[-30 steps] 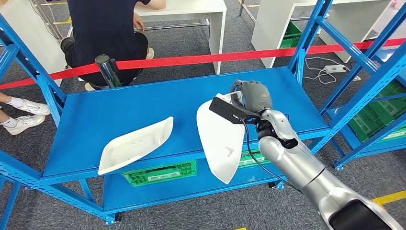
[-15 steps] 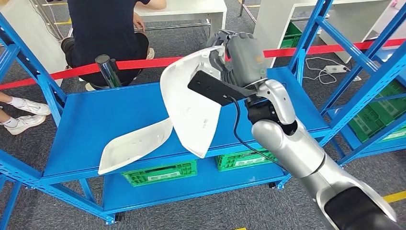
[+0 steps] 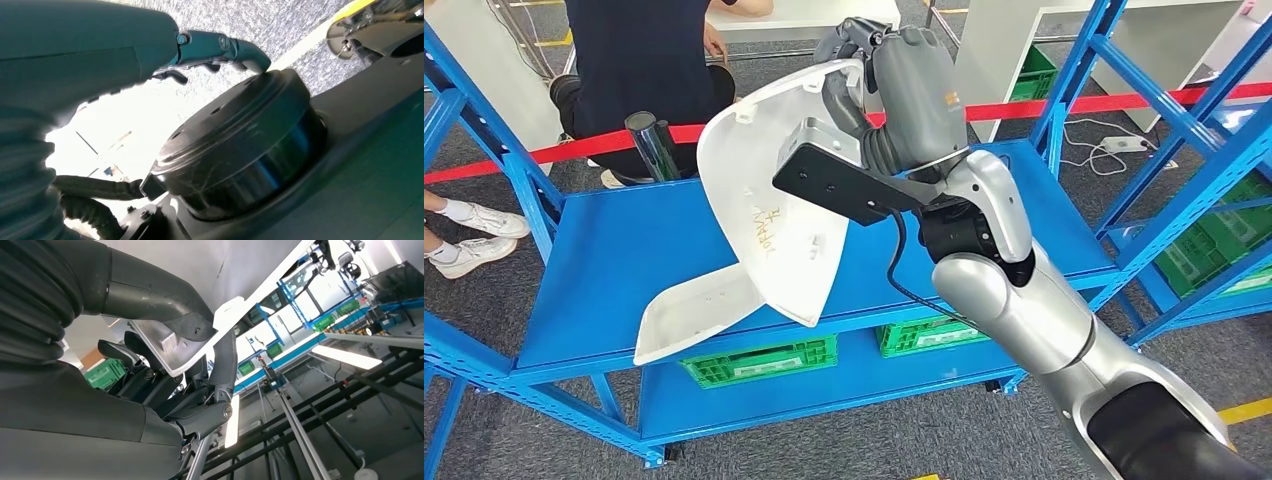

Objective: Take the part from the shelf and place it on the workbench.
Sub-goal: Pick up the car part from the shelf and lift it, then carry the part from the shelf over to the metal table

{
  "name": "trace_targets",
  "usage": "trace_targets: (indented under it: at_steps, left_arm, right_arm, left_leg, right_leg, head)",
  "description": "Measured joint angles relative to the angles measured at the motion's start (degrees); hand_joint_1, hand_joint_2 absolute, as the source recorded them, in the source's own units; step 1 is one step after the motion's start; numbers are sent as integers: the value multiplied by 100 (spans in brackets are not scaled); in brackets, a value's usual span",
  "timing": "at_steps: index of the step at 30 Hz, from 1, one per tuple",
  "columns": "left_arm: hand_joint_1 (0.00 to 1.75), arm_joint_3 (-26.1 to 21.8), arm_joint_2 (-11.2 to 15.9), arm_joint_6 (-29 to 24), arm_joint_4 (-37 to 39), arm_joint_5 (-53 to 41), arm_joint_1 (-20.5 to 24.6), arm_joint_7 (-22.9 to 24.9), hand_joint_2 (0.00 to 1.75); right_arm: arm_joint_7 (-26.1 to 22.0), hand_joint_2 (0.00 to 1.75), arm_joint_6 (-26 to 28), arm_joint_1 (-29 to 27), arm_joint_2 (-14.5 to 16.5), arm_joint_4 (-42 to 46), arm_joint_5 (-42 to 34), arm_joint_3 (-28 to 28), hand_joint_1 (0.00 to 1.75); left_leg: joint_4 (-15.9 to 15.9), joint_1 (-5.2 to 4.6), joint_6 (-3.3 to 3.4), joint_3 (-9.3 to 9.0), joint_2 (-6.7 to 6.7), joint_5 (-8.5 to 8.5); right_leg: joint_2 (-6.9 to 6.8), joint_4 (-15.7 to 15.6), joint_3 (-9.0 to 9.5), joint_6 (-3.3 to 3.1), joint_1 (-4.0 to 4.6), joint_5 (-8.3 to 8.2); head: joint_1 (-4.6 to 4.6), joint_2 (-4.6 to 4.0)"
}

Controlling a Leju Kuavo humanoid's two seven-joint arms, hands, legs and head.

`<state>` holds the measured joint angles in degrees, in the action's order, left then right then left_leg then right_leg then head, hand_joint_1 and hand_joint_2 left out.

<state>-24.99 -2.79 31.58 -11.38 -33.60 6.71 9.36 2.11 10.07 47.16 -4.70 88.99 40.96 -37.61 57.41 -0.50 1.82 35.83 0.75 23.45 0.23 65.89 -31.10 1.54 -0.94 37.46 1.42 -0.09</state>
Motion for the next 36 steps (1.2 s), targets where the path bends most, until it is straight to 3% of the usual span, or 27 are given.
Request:
trace_targets:
  at_steps: [1, 2, 3, 4, 5, 7, 9, 12, 14, 16, 17, 18, 19, 21, 23, 24, 26, 28, 30, 32, 33, 34, 36]
  left_arm:
    - [0, -2, -5, 0, 1, -13, 4, 13, 175]
    - [0, -2, -11, 0, 1, -25, 5, 22, 175]
    - [0, -2, -15, 0, 2, -35, 5, 27, 175]
    - [0, -2, -19, 0, 2, -42, 6, 30, 175]
    - [0, -2, -23, 0, 1, -45, 8, 32, 175]
    - [0, -2, -29, 0, 0, -49, 12, 31, 175]
    - [0, -2, -33, -17, -1, -58, 16, 30, 175]
    - [0, -2, -36, -140, 1, -92, 24, 40, 175]
    - [0, -2, -41, -226, 2, -113, 33, 57, 175]
    - [0, -2, -47, -260, 2, -117, 49, 70, 175]
    - [0, -2, -47, -260, 2, -117, 54, 74, 175]
    - [0, -2, -47, -260, 2, -117, 57, 76, 175]
    - [0, -2, -47, -260, 2, -117, 57, 76, 175]
    - [0, -2, -47, -260, 1, -117, 60, 78, 175]
    - [0, -2, -47, -260, 1, -117, 68, 78, 175]
    - [0, -3, -49, -260, 1, -115, 74, 76, 175]
    - [0, -5, -55, -260, 2, -109, 76, 74, 175]
    - [0, -7, -60, -260, 3, -104, 75, 73, 175]
    - [0, -9, -62, -260, 4, -100, 74, 68, 175]
    - [0, -12, -62, -260, 6, -98, 67, 65, 175]
    - [0, -14, -62, -260, 7, -97, 63, 67, 175]
    - [0, -16, -61, -260, 8, -96, 59, 69, 175]
    - [0, -27, -58, -260, 8, -85, 56, 68, 175]
  right_arm:
    - [-5, 175, 15, -13, -1, -1, 5, -1, 175]
    - [-13, 175, 34, -29, -2, -3, 16, -2, 175]
    - [-27, 175, 51, -44, -3, -4, 33, -3, 175]
    - [-43, 175, 67, -53, -4, -5, 53, -3, 175]
    - [-57, 175, 79, -56, -6, -5, 75, -3, 175]
    - [-73, 175, 98, -58, -7, -7, 109, -3, 175]
    - [-75, 175, 111, -59, -9, -14, 133, -3, 175]
    - [-76, 175, 121, -62, -13, -46, 185, -3, 175]
    - [-76, 175, 122, -60, -13, -78, 218, -3, 175]
    - [-75, 175, 122, -72, -13, -109, 255, -4, 175]
    - [-75, 175, 122, -85, -13, -127, 276, -5, 175]
    - [-74, 175, 123, -103, -13, -146, 297, -6, 175]
    - [-74, 175, 123, -118, -13, -163, 315, -7, 175]
    - [-74, 175, 124, -131, -13, -190, 334, -7, 175]
    - [-77, 175, 126, -131, -14, -205, 342, -6, 175]
    - [-84, 175, 130, -138, -15, -215, 348, -5, 175]
    - [-104, 175, 146, -189, -27, -235, 371, -3, 175]
    - [-125, 175, 174, -268, -60, -249, 397, 1, 175]
    - [-143, 175, 202, -333, -94, -254, 409, 4, 175]
    - [-152, 175, 210, -401, -120, -256, 414, 5, 175]
    - [-150, 175, 197, -435, -129, -256, 415, 6, 175]
    - [-139, 175, 173, -459, -134, -257, 415, 7, 175]
    - [-114, 175, 111, -468, -134, -255, 414, 11, 175]
  left_leg:
    - [3, -1, 2, 4, -4, -1]
    - [9, -3, 1, 7, -7, -1]
    - [19, -3, -2, 12, -8, -2]
    - [32, -1, -8, 16, -9, -3]
    - [50, 0, -18, 22, -9, -5]
    - [84, -6, -69, 49, 0, -24]
    - [96, -13, -152, 84, 13, -71]
    - [119, -2, -287, 153, 13, -78]
    - [493, 17, -355, 313, -4, 273]
    - [1234, 33, -405, 540, -16, 775]
    - [1556, 38, -421, 605, -18, 918]
    - [1708, 42, -428, 581, -19, 939]
    - [1651, 46, -428, 456, -20, 860]
    - [972, 54, -406, -66, -22, 624]
    - [264, 39, -361, -532, -13, 576]
    - [102, 27, -333, -624, -8, 600]
    - [55, 17, -252, -608, -7, 563]
    - [39, 35, -157, -532, -29, 479]
    - [32, 44, -84, -415, -54, 380]
    - [39, 31, -51, -278, -64, 281]
    - [48, 24, -48, -205, -66, 230]
    - [60, 17, -49, -131, -67, 182]
    - [93, 4, -63, 0, -66, 97]
  right_leg:
    - [0, 415, -217, 3, 0, 149]
    - [0, 703, -382, 2, 0, 197]
    - [0, 781, -451, -4, -1, 121]
    - [-1, 616, -403, -14, -2, -64]
    - [-2, 258, -254, -26, -3, -303]
    - [-3, -454, 54, -74, 14, -630]
    - [4, -704, 118, -146, 41, -710]
    - [6, -720, 23, -273, 29, -820]
    - [-6, -740, -62, -343, 9, -916]
    - [-11, -737, -174, -365, 12, -1000]
    - [-12, -733, -232, -361, 12, -1042]
    - [-13, -728, -288, -354, 13, -1084]
    - [-13, -722, -341, -344, 12, -1123]
    - [-13, -702, -427, -312, 11, -1189]
    - [-12, -685, -483, -254, 20, -1245]
    - [-12, -683, -500, -218, 24, -1276]
    - [-12, -697, -523, -146, 32, -1338]
    - [-10, -600, -596, -83, 27, -1224]
    - [-10, -134, -783, -39, 21, -785]
    - [-9, 554, -977, -22, 26, -368]
    - [-9, 772, -995, -25, 29, -325]
    - [-9, 814, -928, -38, 34, -404]
    - [-9, 326, -501, -94, 53, -697]
  head:
    - [-1, 0]
    - [-1, 0]
    - [-2, 0]
    - [-2, 0]
    - [-2, 0]
    - [1, 0]
    - [4, 0]
    - [8, 0]
    - [16, 0]
    - [25, 0]
    - [25, 0]
    - [25, 0]
    - [25, 0]
    - [25, 0]
    - [21, 0]
    - [20, 0]
    - [18, 0]
    - [14, 0]
    - [11, 1]
    - [12, 1]
    - [12, 0]
    - [11, 0]
    - [12, 0]
